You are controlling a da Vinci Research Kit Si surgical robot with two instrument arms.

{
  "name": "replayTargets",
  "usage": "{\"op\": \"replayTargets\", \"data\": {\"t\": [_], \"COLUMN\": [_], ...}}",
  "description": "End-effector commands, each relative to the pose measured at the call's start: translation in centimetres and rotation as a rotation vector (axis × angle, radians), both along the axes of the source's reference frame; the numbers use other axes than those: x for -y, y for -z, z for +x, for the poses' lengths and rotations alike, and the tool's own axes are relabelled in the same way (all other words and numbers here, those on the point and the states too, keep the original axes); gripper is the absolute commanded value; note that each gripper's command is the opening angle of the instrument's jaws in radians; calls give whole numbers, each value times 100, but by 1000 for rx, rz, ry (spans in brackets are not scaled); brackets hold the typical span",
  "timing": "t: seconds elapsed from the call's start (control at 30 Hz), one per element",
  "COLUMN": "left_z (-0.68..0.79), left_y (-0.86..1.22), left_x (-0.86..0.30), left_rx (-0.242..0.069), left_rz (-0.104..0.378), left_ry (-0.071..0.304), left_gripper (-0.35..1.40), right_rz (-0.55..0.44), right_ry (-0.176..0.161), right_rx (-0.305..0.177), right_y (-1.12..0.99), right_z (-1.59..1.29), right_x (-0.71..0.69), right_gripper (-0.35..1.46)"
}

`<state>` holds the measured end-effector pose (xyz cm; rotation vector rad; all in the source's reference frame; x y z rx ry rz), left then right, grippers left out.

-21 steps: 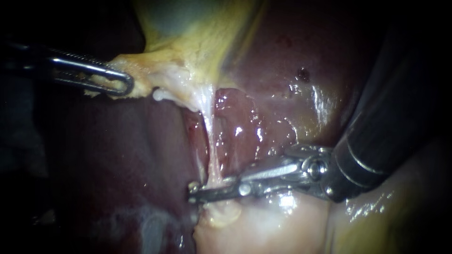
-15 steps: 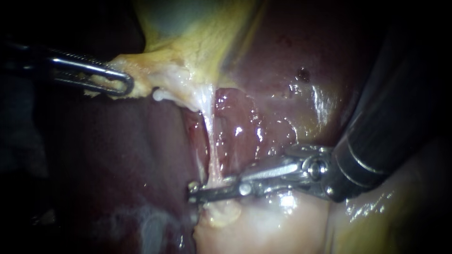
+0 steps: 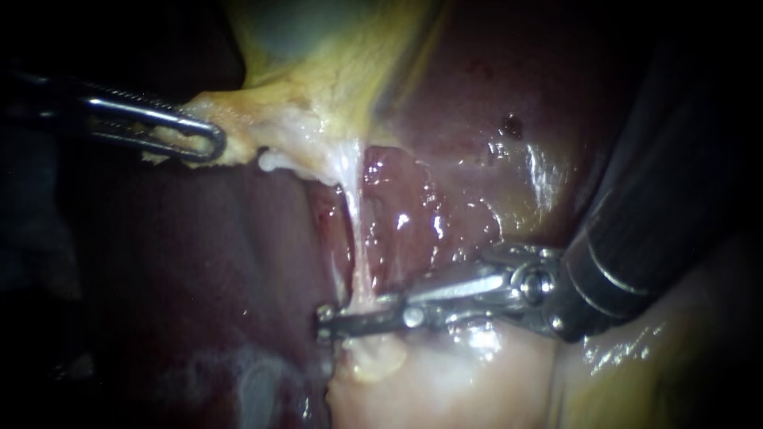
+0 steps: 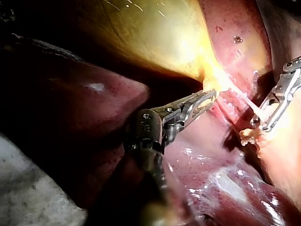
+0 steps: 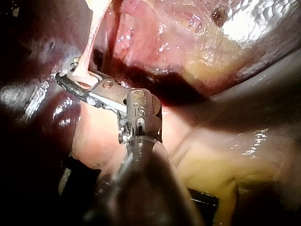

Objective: Going back first clip right tube

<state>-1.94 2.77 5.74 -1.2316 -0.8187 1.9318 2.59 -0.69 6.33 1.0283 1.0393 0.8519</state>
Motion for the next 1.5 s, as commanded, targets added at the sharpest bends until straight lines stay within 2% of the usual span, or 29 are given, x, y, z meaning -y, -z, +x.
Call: {"op": "replayTargets", "data": {"t": [0.03, 0.2, 0.3, 0.47, 0.83, 1.2, 1.5], "left_z": [0, 0, 0, 0, 0, 0, 1], "left_y": [0, 0, 0, -1, -1, -1, -1], "left_x": [0, 0, 0, 1, 2, 2, 2], "left_rx": [0, 0, 0, 0, -1, 0, 0], "left_rz": [0, 0, 0, -1, -1, -1, -1], "left_ry": [0, 0, 0, 1, 1, 0, 0], "left_gripper": [-35, -35, -35, -35, -35, -35, -35], "right_rz": [0, -4, -40, -181, -395, -576, -645], "right_ry": [-2, -6, 0, 26, 67, 84, 90], "right_rx": [-1, -11, -20, -54, -104, -134, -155], "right_y": [-1, -7, -11, -22, -51, -56, -36], "right_z": [1, 3, 5, 6, -1, -30, -58], "right_x": [1, 6, 8, 12, 22, 15, -6], "right_gripper": [45, 48, 48, 49, 50, 50, 50]}}
